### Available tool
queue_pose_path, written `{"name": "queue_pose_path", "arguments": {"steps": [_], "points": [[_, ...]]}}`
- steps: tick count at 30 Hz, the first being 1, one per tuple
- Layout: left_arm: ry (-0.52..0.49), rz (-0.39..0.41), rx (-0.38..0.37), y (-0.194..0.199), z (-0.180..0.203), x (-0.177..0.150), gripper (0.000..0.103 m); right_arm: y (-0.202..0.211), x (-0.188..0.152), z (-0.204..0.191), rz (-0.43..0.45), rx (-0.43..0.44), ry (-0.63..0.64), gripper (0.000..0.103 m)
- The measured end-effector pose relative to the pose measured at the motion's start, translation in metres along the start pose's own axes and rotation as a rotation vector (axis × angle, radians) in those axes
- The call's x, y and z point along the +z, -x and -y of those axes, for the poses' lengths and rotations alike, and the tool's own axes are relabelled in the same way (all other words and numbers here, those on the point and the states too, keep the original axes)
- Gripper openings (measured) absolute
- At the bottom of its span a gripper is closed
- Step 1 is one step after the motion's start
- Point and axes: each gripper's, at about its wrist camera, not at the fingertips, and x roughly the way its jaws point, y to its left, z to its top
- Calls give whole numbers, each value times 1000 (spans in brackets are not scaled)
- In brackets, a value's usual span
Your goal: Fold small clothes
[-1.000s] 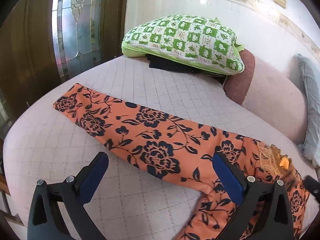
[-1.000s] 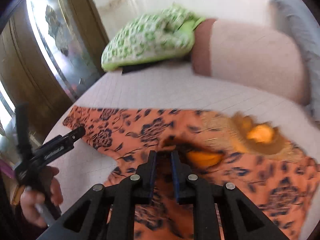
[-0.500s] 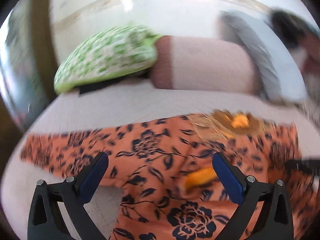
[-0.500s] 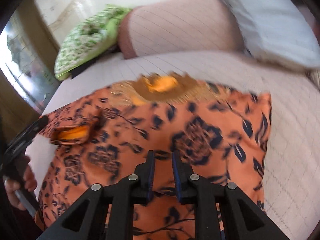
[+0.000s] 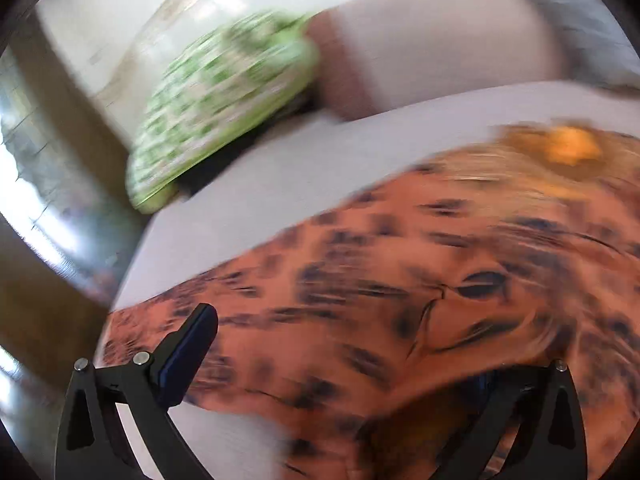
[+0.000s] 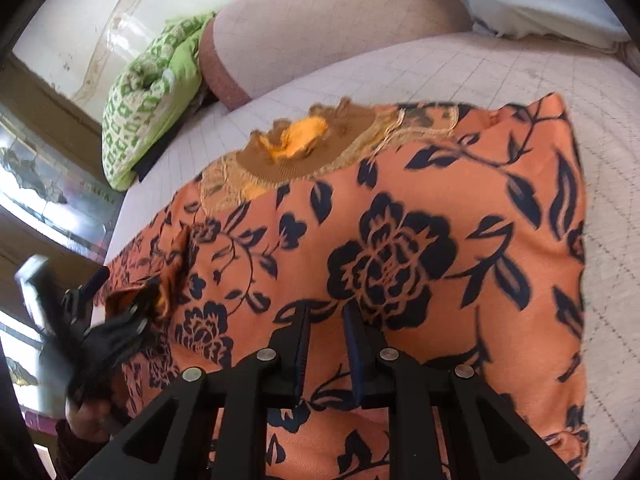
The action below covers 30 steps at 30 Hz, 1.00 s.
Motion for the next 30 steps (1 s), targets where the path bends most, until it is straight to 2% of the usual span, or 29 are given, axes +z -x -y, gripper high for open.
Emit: {"name": "queue_pose_path", "arguments": {"steps": [2,3,4,7,9,11,12,14,16,18,20,23,25,26,27,29,30], "points": [[128,-40,-17,-1,-35,10,103,5,1,4,18,14,-17,20],[167,-30,-29,5,-46,10,103,7,1,6,26,23,-27,19],[183,-2,-29,15,-54,11,103,9,1,7,30,31,-31,19],[119,48,10,41,-55,6,103,15,2,7,47,43,-35,19],[107,25,-68,45,-57,-1,103,17,3,7,50,53,-36,20],[126,-46,-164,35,-66,-4,103,18,2,6,46,60,-34,19],[142,-79,-178,28,-72,-4,103,17,1,5,36,58,-28,20],[183,-123,-134,18,-87,-4,103,11,0,10,-4,28,-39,19],[222,-128,-62,22,-105,-6,103,1,-1,22,-72,-33,-89,20],[238,-76,-51,43,-111,-8,103,0,1,34,-89,19,-152,20],[191,-35,-70,59,-99,-13,103,1,4,39,-101,45,-190,20],[65,-8,-35,66,-62,-19,103,-2,4,38,-103,44,-192,20],[41,-47,-37,51,-47,-19,103,-1,4,33,-100,25,-161,20],[59,-93,-62,36,-44,-20,103,-1,4,32,-98,18,-151,20],[88,-188,-114,9,-41,-21,103,-1,3,29,-96,10,-143,20],[129,-339,-161,-23,-42,-26,103,-3,1,31,-91,2,-139,20],[184,-344,-206,-26,-51,-28,103,-5,0,31,-92,-1,-141,20]]}}
